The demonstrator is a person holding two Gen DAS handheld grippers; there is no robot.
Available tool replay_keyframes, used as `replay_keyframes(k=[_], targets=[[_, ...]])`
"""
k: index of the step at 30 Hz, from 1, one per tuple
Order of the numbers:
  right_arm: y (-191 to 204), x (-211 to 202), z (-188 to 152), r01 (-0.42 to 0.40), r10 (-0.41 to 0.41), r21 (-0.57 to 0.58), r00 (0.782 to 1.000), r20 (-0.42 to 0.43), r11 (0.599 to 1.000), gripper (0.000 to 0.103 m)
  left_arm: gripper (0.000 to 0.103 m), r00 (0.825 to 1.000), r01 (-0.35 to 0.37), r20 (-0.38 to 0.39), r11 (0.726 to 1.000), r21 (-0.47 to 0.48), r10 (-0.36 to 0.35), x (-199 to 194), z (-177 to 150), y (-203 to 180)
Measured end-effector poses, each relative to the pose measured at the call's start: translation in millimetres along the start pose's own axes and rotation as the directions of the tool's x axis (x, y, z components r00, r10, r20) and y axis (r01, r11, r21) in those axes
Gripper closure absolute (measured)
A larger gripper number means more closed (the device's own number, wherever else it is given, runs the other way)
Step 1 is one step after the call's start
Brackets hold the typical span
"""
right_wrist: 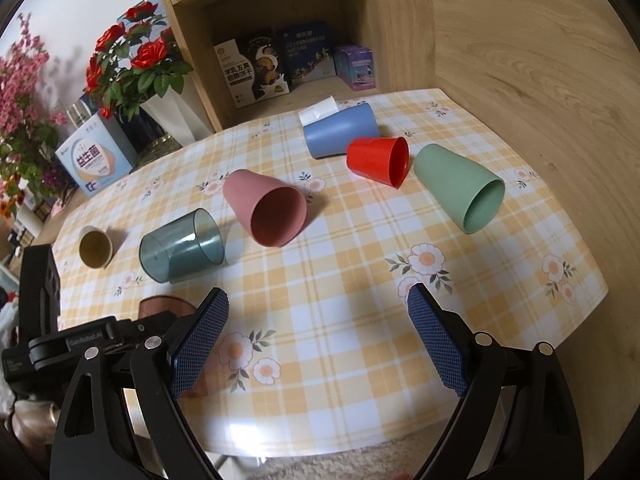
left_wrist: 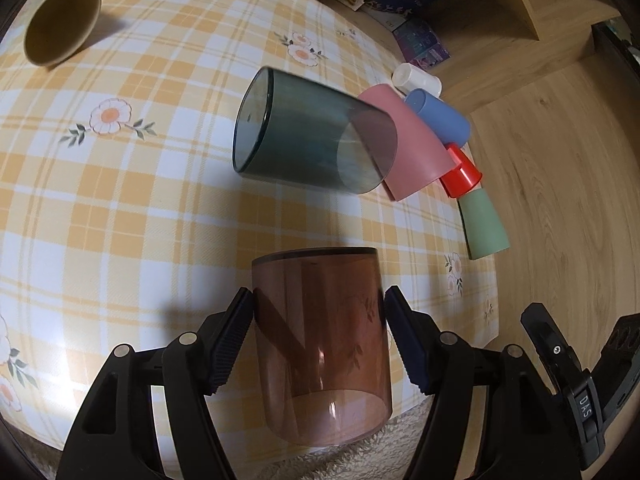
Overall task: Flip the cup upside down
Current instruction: 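Lift the brown cup with the left gripper and tilt it upright, then set the brown cup on the table and open the left gripper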
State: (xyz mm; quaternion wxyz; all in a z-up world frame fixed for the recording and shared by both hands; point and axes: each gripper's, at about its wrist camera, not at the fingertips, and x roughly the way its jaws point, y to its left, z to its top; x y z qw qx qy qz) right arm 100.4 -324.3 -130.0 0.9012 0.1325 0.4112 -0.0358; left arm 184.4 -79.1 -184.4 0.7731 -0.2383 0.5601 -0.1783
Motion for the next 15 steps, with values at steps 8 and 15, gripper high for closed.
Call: replay_keyframes(k=[8,15], targets=[[10.3,-0.7,2.4,-0.027,0.025,-0.033,0.999,-0.044,0.999,0.015,0.034,0.996,-0.013,0.086,0.994,0.112,0.003,-37.0,3.9,-6.5],[23.3,5.5,9.3,-0.048,0.040,-0.066,0.992,-0.121,0.997,0.015,0.025,0.961,-0.158,0.258,0.960,0.231,0.096,-88.3,4.4,-1.4]])
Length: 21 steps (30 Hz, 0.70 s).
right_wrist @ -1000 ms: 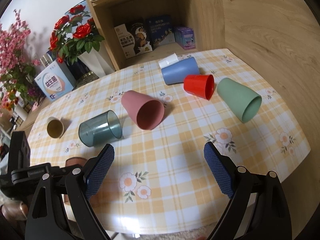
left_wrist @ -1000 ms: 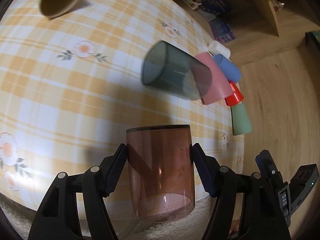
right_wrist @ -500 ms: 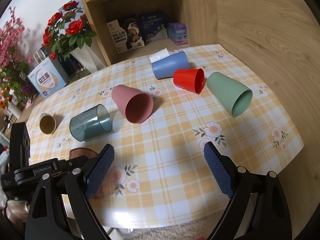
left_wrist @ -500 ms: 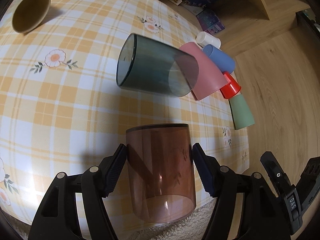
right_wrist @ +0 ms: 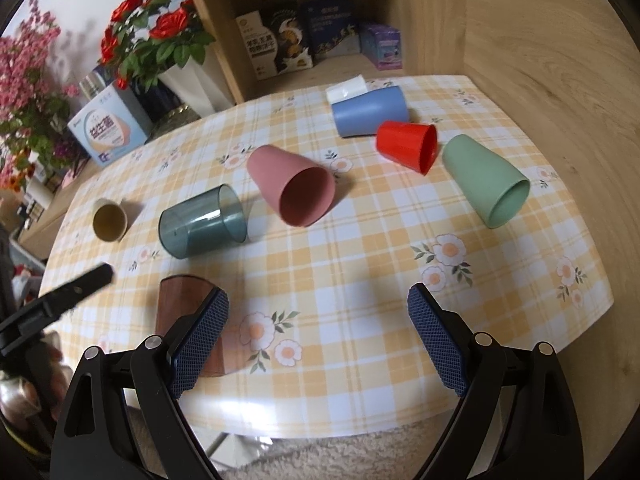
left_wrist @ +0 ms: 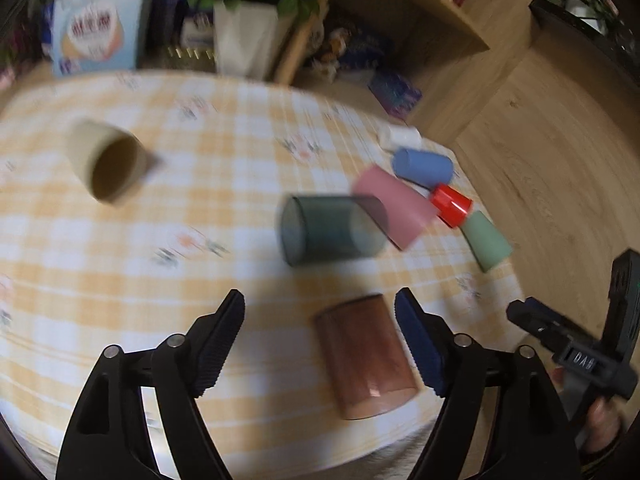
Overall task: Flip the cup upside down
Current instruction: 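Set the brown cup on the table and open the left gripper, then move the right gripper onto the standing brown cup and close on it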
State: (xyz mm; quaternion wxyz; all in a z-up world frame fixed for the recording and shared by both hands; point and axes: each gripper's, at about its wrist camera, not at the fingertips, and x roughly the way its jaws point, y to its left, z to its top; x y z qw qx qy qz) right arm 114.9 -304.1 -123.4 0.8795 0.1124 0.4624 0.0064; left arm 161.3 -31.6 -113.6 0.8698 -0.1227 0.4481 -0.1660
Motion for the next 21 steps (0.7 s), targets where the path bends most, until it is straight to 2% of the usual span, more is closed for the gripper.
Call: replay_keyframes(k=[3,7,11,15,21], targets=[[9.8,6.9,3.7,-0.025,0.024,-0.025,0.999,-0.043,0.999,0.015,0.018,0.997,-0.056,0.060,0.998,0.028,0.055,-20.4,2.2,12.5],[31.3,19.0,9.6,-0.080,0.073,-0.058,0.990,-0.118,0.995,0.015,0.006,0.981,-0.152,0.125,0.987,0.045,0.145,-43.8,2.7,29.9],[59.8,31.2,14.5,-0.112,0.091,-0.119,0.982,-0.166,0.987,0.015,0.006,0.966,-0.207,0.160,0.978,0.000,0.205,-61.7,2.0,53.1],[84.4,43.5,18.5,-0.134,0.099,-0.169,0.974,-0.204,0.976,0.015,0.006,0.953,-0.233,0.181,0.970,-0.068,0.242,-74.1,-0.3,78.2],[116.3,72.9,22.9,-0.183,0.123,-0.182,0.947,-0.297,0.966,0.015,0.006,0.936,-0.272,0.190,0.951,-0.148,0.297,-87.9,-5.9,112.1]])
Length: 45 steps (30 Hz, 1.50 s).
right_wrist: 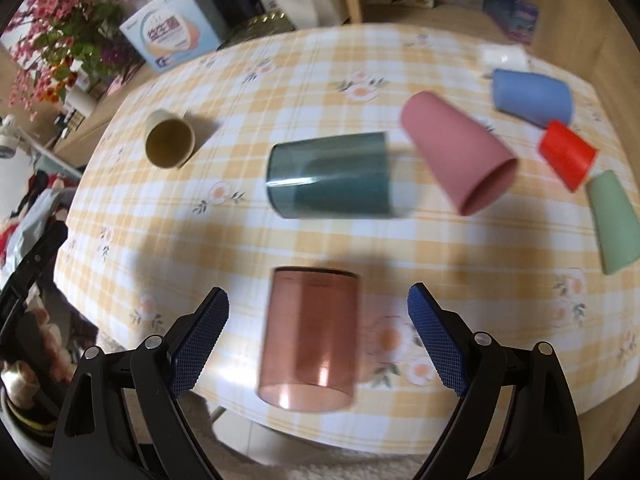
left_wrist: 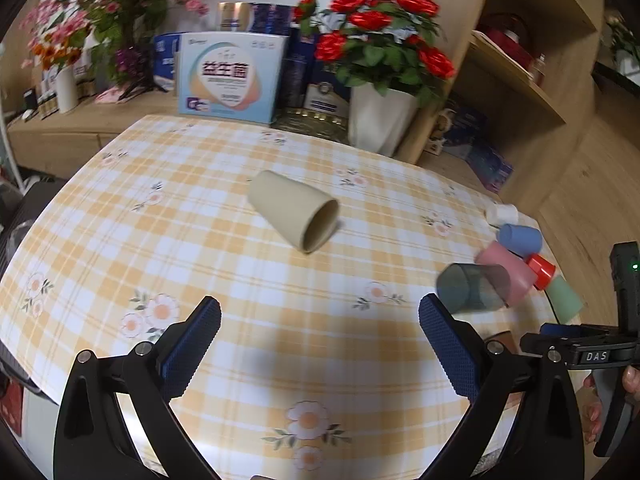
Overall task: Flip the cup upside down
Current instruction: 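Move the right gripper onto the standing brown cup and close on it, then lift the brown cup with the right gripper and turn it over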
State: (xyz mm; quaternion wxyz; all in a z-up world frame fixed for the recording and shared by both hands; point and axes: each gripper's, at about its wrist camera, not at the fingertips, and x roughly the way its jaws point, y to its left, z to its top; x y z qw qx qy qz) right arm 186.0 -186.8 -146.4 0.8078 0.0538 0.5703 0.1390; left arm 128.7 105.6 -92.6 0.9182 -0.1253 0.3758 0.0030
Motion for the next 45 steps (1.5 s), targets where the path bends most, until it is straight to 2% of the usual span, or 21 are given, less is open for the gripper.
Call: replay_keyframes(k=[11,24,25,26,28,32,36,41,45], targets=[[8.5,39.6,13.7,0.001,0.003,0.036,0.992,-0.122,0.999,0.015,0.006,1.000,0.002,-0.005,0.996,-0.091,-0.003,-1.1,-3.6,25.3],[-0.3,63.6,10.8,0.014,-0.002,0.064,0.983,-0.185,0.998,0.015,0.006,1.000,0.006,-0.012,0.998,-0.060,-0.006,2.2,-7.5,13.8],[-1.4,64.5,10.2,0.002,0.011,0.073,0.982,-0.187,0.997,0.017,0.006,1.000,0.006,-0.010,0.998,-0.062,-0.006,2.1,-7.7,13.4],[-2.4,65.2,9.6,-0.006,0.021,0.081,0.982,-0.188,0.997,0.031,0.006,1.000,0.008,-0.007,0.998,-0.065,-0.009,1.8,-7.9,13.2],[-5.8,67.4,7.7,-0.015,0.034,0.101,0.980,-0.195,0.995,0.039,0.006,1.000,0.015,0.002,0.997,-0.074,-0.015,0.8,-8.6,13.2],[-12.8,63.0,1.1,-0.061,0.083,0.133,0.982,-0.167,0.989,0.039,0.006,1.000,0.026,0.016,0.997,-0.075,-0.025,-2.2,-9.3,10.7],[-21.8,48.4,-11.1,-0.126,0.143,0.161,0.985,-0.098,0.979,0.040,0.006,1.000,0.022,0.020,0.998,-0.054,-0.021,-4.2,-9.4,3.8],[-34.1,17.2,-32.4,-0.187,0.184,0.186,0.982,0.035,0.965,0.040,0.006,0.999,0.036,0.021,0.999,-0.027,-0.035,-4.0,-10.6,-7.4],[-45.3,-5.1,-49.3,-0.197,0.173,0.196,0.976,0.132,0.961,0.040,0.006,0.998,0.052,0.023,0.999,-0.008,-0.051,-4.9,-11.8,-18.2]])
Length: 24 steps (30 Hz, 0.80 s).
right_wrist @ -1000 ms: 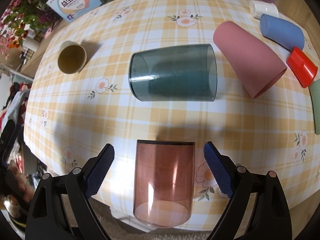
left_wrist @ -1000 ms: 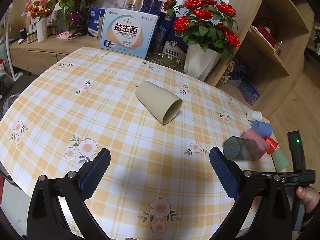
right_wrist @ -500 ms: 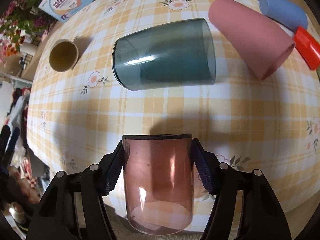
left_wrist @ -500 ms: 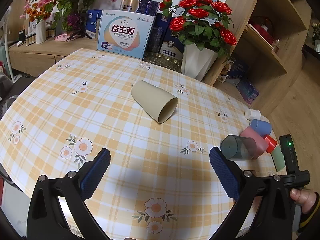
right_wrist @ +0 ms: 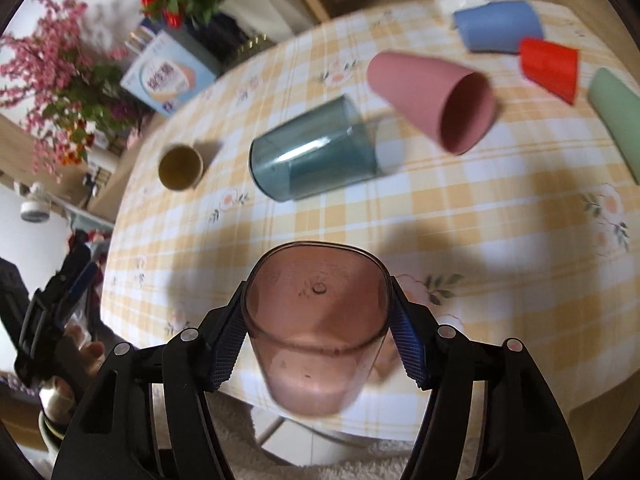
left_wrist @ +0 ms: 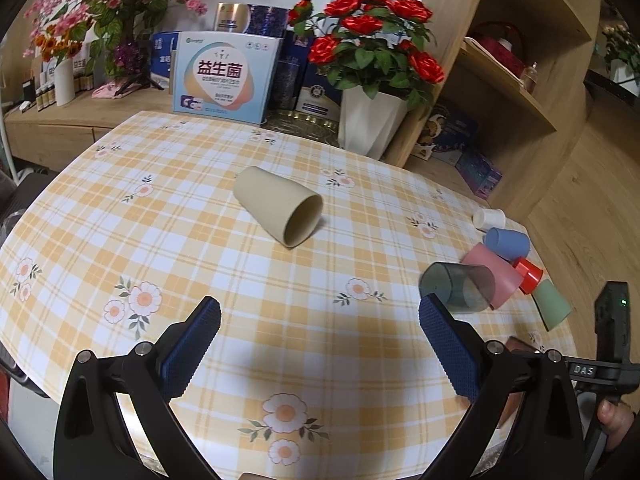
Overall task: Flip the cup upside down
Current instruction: 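Lift the brown cup with the right gripper and turn it over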
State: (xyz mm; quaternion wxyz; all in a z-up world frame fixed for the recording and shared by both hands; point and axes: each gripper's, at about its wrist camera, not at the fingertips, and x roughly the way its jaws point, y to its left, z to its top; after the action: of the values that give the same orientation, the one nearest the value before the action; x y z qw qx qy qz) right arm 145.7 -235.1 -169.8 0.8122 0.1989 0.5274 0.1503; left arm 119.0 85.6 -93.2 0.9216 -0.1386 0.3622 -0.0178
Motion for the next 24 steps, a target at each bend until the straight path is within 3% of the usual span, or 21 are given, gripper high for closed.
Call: replay_keyframes(k=[6,11,16,24], targets=[[-17.0,-34.2,4.7,0.028,-0.030,0.012,0.992,0.123,1.000,0.040,0.006,1.000,0.002,0.007,1.000,0.024,-0.002,-2.7,-0.1,-11.6],[-23.1,-56.5,18.6,0.189,-0.173,-0.049,0.960,0.222,0.981,0.040,0.006,0.999,-0.029,-0.016,0.998,0.055,0.030,-1.2,-1.9,-18.1],[-35.8,-53.6,25.3,0.284,-0.262,-0.058,0.934,0.245,0.957,0.040,0.006,0.999,-0.043,-0.013,0.995,0.086,0.044,-1.4,-3.8,-24.0],[-24.5,-31.0,15.8,0.353,-0.311,-0.140,0.916,0.254,0.925,0.040,0.006,0.999,-0.042,-0.025,0.993,0.111,0.046,0.0,-6.2,-27.4]])
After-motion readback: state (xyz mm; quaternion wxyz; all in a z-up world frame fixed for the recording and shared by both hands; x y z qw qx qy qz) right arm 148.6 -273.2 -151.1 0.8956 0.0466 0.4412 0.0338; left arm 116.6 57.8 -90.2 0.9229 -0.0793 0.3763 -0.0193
